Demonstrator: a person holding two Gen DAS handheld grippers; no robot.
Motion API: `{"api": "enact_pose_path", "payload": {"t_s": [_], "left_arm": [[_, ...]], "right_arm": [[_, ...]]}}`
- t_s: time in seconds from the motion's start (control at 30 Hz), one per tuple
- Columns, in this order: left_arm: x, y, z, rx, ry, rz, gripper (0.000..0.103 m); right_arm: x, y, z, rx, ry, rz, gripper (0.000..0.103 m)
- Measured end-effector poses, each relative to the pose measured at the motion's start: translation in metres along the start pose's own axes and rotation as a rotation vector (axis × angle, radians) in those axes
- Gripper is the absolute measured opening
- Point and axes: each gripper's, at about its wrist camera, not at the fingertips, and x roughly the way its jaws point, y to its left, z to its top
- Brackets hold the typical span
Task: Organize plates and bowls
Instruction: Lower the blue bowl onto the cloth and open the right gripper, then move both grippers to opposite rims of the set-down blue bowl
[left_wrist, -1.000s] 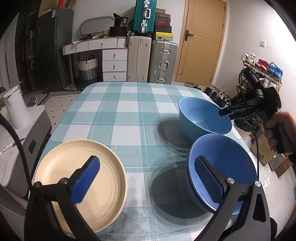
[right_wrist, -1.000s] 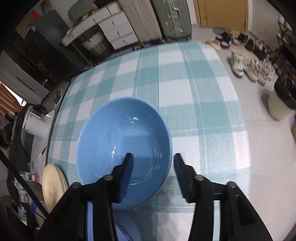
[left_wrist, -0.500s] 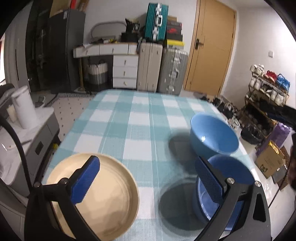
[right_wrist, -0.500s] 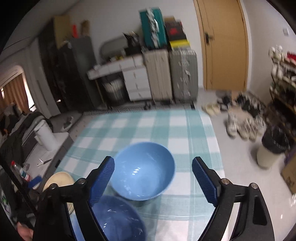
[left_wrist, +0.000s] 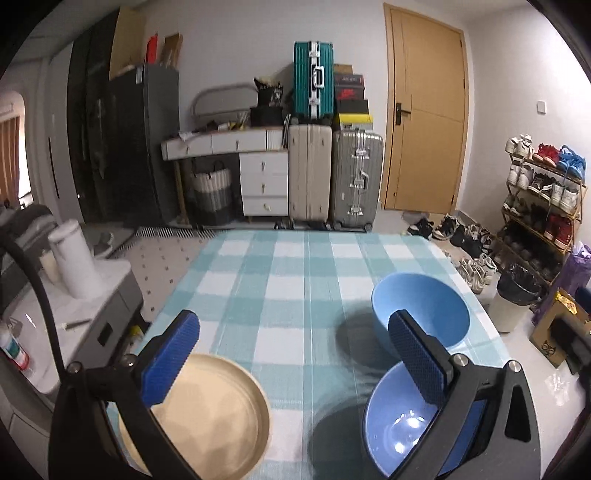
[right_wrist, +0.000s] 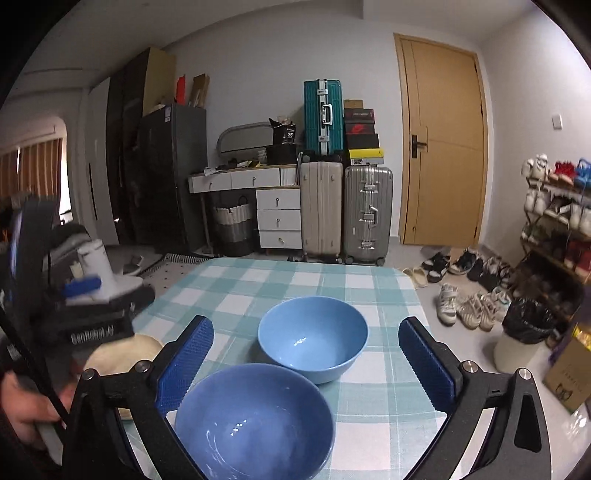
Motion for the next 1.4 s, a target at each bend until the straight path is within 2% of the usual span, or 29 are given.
{"api": "enact_pose_path", "payload": {"t_s": [0.2, 0.37, 0.43, 0.57, 0.73, 0.8, 0.9, 1.03, 1.1, 1.2, 1.27, 1.3, 1.33, 1.37, 1.4], "left_arm": [[0.006, -0.005, 0.011, 0.015, -0.016, -0.006, 0.103], [0.034, -0.001, 0.021, -0.029, 0.020, -0.037, 0.103], [0.046, -0.003, 0.025, -0.012, 0.020, -0.034, 0.103], [0.087, -0.021, 0.039, 0.095, 0.078, -0.013, 0.103], [0.140, -0.041, 0.051, 0.165, 0.171, 0.015, 0.103], [0.163, -0.049, 0.052, 0.172, 0.257, -0.003, 0.103], [0.204, -0.068, 0.045, 0.181, 0.453, -0.063, 0.103], [0.237, -0.090, 0.030, 0.215, 0.558, -0.069, 0.103], [0.249, -0.093, 0.024, 0.194, 0.607, -0.078, 0.103], [0.266, -0.096, 0.015, 0.132, 0.692, -0.150, 0.102], [0.270, -0.098, 0.011, 0.122, 0.710, -0.137, 0.100], [0.271, -0.098, 0.010, 0.115, 0.707, -0.143, 0.100], [0.271, -0.099, 0.010, 0.106, 0.708, -0.157, 0.099], [0.271, -0.100, 0.009, 0.100, 0.705, -0.161, 0.098], [0.271, -0.100, 0.008, 0.101, 0.702, -0.165, 0.091]], "right_arm": [[0.004, 0.016, 0.000, -0.049, -0.069, -0.022, 0.102], [0.026, 0.016, 0.012, -0.100, -0.073, -0.018, 0.102], [0.038, 0.012, 0.018, -0.126, -0.060, -0.025, 0.102], [0.085, -0.012, 0.029, -0.129, 0.052, -0.024, 0.102], [0.159, -0.067, 0.032, -0.015, 0.253, -0.054, 0.102], [0.182, -0.083, 0.029, 0.020, 0.315, -0.051, 0.102], [0.221, -0.106, 0.020, 0.097, 0.432, 0.001, 0.102], [0.265, -0.127, 0.001, 0.204, 0.570, 0.047, 0.102], [0.279, -0.133, -0.008, 0.254, 0.603, 0.073, 0.102], [0.294, -0.137, -0.019, 0.261, 0.643, 0.077, 0.102], [0.302, -0.138, -0.026, 0.267, 0.665, 0.084, 0.100], [0.305, -0.138, -0.029, 0.276, 0.675, 0.092, 0.094], [0.308, -0.138, -0.032, 0.287, 0.687, 0.107, 0.081], [0.314, -0.138, -0.036, 0.295, 0.707, 0.120, 0.074], [0.318, -0.137, -0.041, 0.299, 0.728, 0.130, 0.066]]}}
